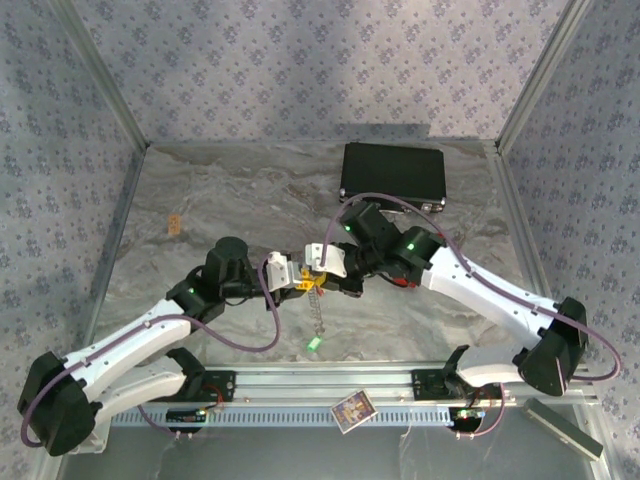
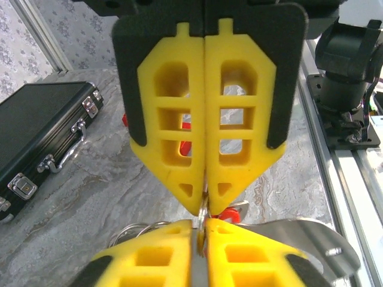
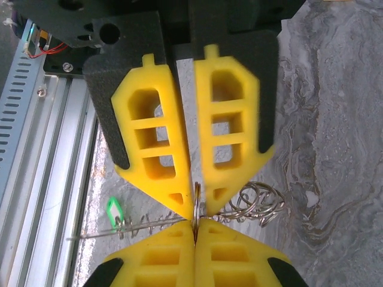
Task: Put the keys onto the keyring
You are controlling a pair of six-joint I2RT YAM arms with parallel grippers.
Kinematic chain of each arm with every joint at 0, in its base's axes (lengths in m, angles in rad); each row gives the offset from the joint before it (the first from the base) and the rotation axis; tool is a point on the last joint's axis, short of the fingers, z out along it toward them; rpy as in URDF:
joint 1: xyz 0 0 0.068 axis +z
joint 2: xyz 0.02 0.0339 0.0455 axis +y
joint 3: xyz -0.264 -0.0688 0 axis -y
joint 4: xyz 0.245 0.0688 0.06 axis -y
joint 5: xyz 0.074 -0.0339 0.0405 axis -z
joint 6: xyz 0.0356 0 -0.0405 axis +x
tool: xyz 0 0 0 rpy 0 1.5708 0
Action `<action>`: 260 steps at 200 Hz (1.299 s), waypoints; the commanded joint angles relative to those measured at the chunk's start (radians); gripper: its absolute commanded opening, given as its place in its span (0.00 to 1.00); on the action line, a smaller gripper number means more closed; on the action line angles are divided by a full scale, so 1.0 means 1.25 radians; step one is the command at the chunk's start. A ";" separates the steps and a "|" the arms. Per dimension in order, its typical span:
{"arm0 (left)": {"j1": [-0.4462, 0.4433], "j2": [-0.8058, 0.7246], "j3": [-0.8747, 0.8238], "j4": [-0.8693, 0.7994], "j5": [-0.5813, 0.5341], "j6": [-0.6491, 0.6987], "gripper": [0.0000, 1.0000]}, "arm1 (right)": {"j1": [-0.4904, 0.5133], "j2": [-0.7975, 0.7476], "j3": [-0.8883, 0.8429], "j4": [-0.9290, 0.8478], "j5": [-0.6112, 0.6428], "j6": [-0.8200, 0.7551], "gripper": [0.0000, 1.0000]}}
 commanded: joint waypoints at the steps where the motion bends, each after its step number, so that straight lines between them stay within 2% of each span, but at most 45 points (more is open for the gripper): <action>1: -0.005 -0.004 0.023 0.005 0.015 0.010 0.04 | 0.012 0.003 0.028 -0.001 -0.012 -0.010 0.00; 9: -0.005 -0.008 0.020 0.009 0.014 0.008 0.00 | 0.008 -0.002 0.020 0.004 -0.015 -0.004 0.00; 36: -0.005 -0.025 -0.006 0.051 0.021 -0.013 0.00 | -0.032 -0.051 -0.059 0.059 -0.079 0.042 0.23; 48: -0.005 -0.031 -0.023 0.082 0.027 -0.028 0.00 | -0.060 -0.078 -0.104 0.119 -0.120 0.066 0.27; 97: -0.004 -0.042 -0.078 0.223 0.055 -0.086 0.00 | -0.089 -0.114 -0.210 0.232 -0.175 0.143 0.28; 124: -0.004 -0.045 -0.087 0.243 0.059 -0.095 0.00 | -0.090 -0.113 -0.230 0.267 -0.197 0.161 0.27; 142: -0.005 -0.045 -0.086 0.245 0.063 -0.098 0.00 | -0.090 -0.109 -0.234 0.273 -0.201 0.166 0.23; 178: -0.005 -0.043 -0.088 0.265 0.076 -0.109 0.00 | -0.093 -0.101 -0.240 0.276 -0.207 0.167 0.09; 194: -0.005 -0.039 -0.087 0.280 0.088 -0.118 0.00 | -0.092 -0.094 -0.235 0.287 -0.216 0.175 0.08; 218: -0.005 -0.035 -0.076 0.277 0.102 -0.118 0.00 | -0.092 -0.076 -0.217 0.302 -0.237 0.185 0.09; 260: -0.005 -0.040 -0.074 0.258 0.087 -0.098 0.00 | -0.095 -0.090 -0.212 0.271 -0.214 0.173 0.25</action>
